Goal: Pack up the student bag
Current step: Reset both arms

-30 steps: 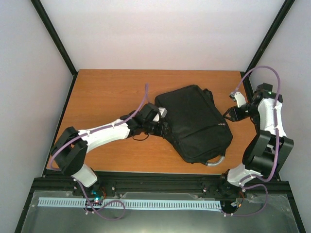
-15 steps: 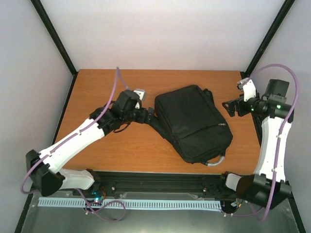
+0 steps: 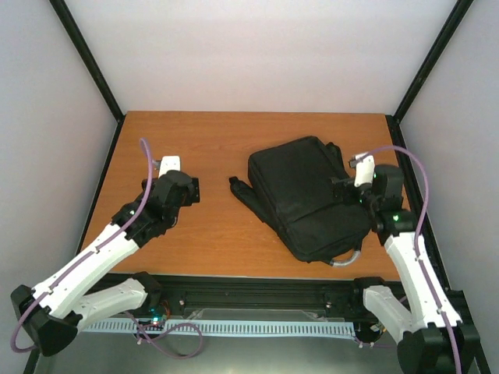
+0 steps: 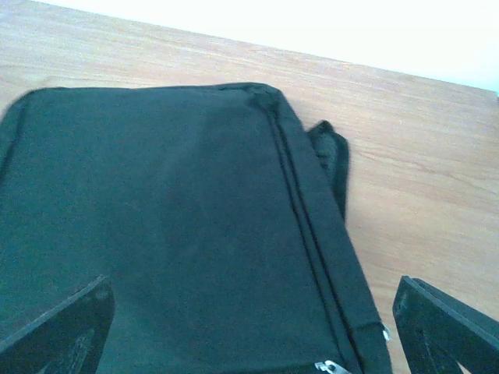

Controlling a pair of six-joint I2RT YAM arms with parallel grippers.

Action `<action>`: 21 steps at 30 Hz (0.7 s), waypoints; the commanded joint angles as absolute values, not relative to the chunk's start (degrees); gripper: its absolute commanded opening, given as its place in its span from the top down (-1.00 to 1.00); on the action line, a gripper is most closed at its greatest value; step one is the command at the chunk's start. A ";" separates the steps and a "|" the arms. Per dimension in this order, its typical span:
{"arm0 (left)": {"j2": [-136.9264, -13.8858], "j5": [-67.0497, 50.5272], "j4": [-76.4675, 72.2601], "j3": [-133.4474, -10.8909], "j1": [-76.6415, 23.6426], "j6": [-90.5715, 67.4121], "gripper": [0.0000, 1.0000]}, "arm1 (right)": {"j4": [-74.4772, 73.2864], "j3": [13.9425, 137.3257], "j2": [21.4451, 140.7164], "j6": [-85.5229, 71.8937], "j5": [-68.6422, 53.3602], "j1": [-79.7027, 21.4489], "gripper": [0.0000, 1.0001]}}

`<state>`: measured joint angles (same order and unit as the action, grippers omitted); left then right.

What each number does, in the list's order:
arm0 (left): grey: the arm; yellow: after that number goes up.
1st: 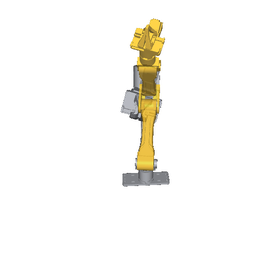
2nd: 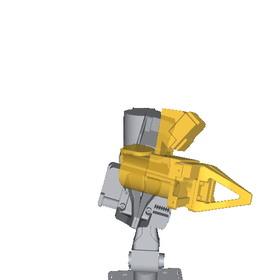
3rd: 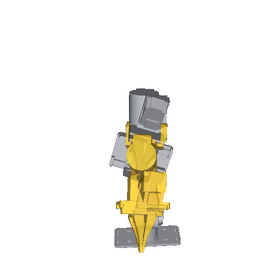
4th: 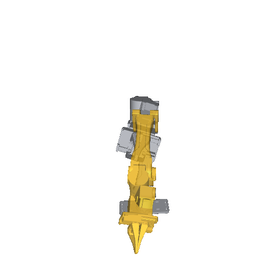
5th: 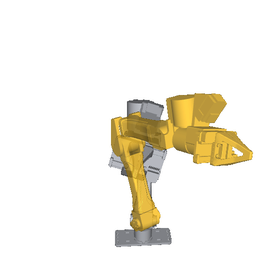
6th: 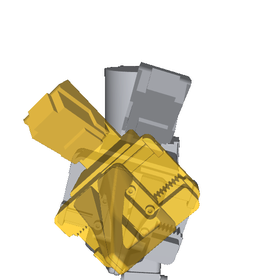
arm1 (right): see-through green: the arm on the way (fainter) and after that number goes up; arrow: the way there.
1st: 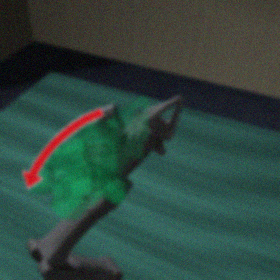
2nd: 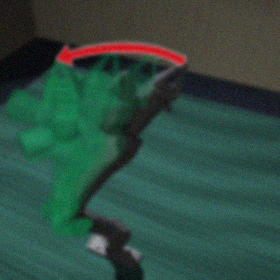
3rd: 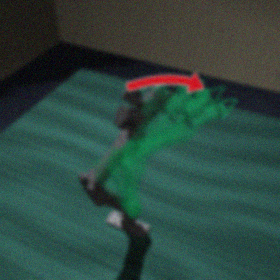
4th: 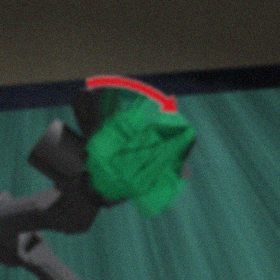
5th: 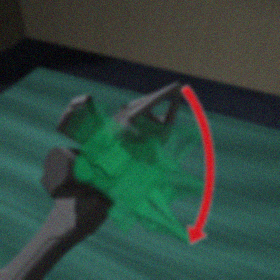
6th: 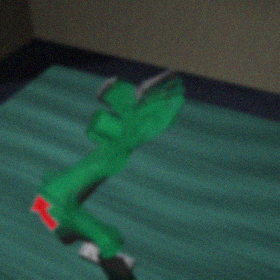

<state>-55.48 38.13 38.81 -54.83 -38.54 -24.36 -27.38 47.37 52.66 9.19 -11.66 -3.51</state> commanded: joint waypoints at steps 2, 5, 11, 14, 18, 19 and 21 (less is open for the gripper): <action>-52.41 45.61 37.60 -51.45 -38.14 -28.95 -0.99 | -10.72 35.68 44.43 6.20 -3.14 -3.79 -1.00; -52.32 47.83 37.46 -50.74 -38.13 -29.44 -1.00 | -12.36 37.46 45.42 4.80 -3.39 -3.78 -1.00; -52.83 47.42 37.60 -51.29 -38.14 -27.67 -1.00 | -13.37 38.80 46.30 3.52 -2.20 -3.78 -1.00; -53.00 46.39 37.89 -51.71 -38.14 -27.21 -1.00 | -13.56 38.89 45.68 3.37 -2.61 -3.69 -1.00; -53.15 44.97 38.09 -51.96 -38.14 -26.89 -1.00 | -13.28 39.20 45.43 3.04 -1.09 -3.69 -1.00; -53.15 44.53 38.11 -51.94 -38.14 -26.70 -1.00 | -13.35 39.28 45.50 3.26 -0.96 -3.69 -1.00; -53.32 44.03 37.99 -52.07 -38.14 -26.55 -0.99 | -13.57 39.28 45.66 3.71 -1.74 -3.69 -1.00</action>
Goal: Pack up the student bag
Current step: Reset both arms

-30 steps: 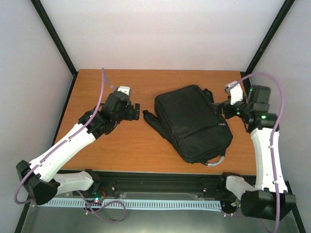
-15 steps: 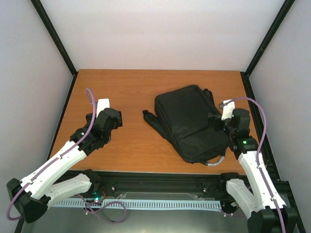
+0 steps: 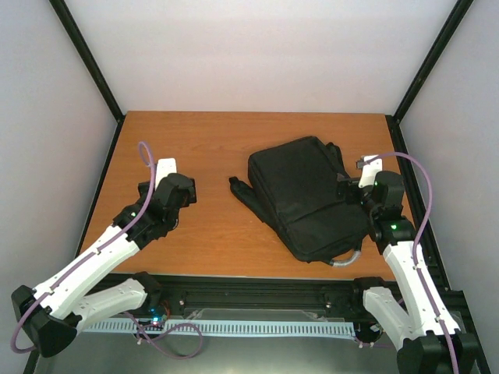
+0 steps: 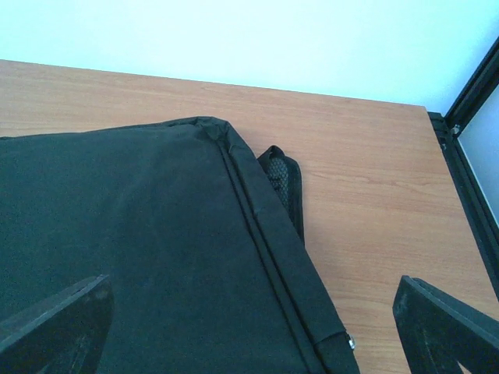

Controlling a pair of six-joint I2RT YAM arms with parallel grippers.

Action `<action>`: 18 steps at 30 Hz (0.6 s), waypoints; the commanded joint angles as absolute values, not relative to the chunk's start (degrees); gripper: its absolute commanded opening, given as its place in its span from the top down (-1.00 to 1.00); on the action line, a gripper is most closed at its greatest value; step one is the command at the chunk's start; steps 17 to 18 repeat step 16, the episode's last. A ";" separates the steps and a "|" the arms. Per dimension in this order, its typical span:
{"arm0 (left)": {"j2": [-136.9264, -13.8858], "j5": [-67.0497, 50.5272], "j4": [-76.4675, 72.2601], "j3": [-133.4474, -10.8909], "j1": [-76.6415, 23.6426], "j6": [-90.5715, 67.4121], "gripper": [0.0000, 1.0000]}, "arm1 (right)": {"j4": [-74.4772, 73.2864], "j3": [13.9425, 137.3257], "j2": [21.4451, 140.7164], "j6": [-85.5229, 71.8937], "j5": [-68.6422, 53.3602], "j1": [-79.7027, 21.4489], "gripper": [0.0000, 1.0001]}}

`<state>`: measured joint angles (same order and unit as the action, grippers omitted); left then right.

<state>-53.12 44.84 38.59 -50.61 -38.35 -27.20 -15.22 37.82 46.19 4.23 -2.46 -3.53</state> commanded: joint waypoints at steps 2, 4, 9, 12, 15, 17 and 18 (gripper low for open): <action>-53.54 44.08 38.12 -52.03 -38.14 -26.54 -1.00 | -14.08 39.49 45.62 3.90 -2.47 -3.69 -1.00; -53.68 43.96 38.07 -52.04 -38.14 -26.54 -1.00 | -14.09 39.46 45.52 3.90 -2.46 -3.69 -1.00; -53.90 44.02 38.31 -52.12 -38.14 -26.53 -0.99 | -14.31 39.47 45.94 4.38 -3.79 -3.74 -1.00; -53.82 43.92 38.19 -52.17 -38.14 -26.51 -1.00 | -14.57 39.56 45.76 5.36 -5.41 -3.69 -1.00; -54.07 43.97 38.24 -52.05 -38.14 -26.52 -1.00 | -15.07 39.58 45.71 6.50 -6.61 -3.69 -1.00; -54.18 43.83 38.26 -52.11 -38.14 -26.51 -1.00 | -15.35 39.98 45.55 6.38 -6.63 -3.69 -1.00; -54.18 43.83 38.26 -52.11 -38.14 -26.51 -1.00 | -15.35 39.98 45.55 6.38 -6.63 -3.69 -1.00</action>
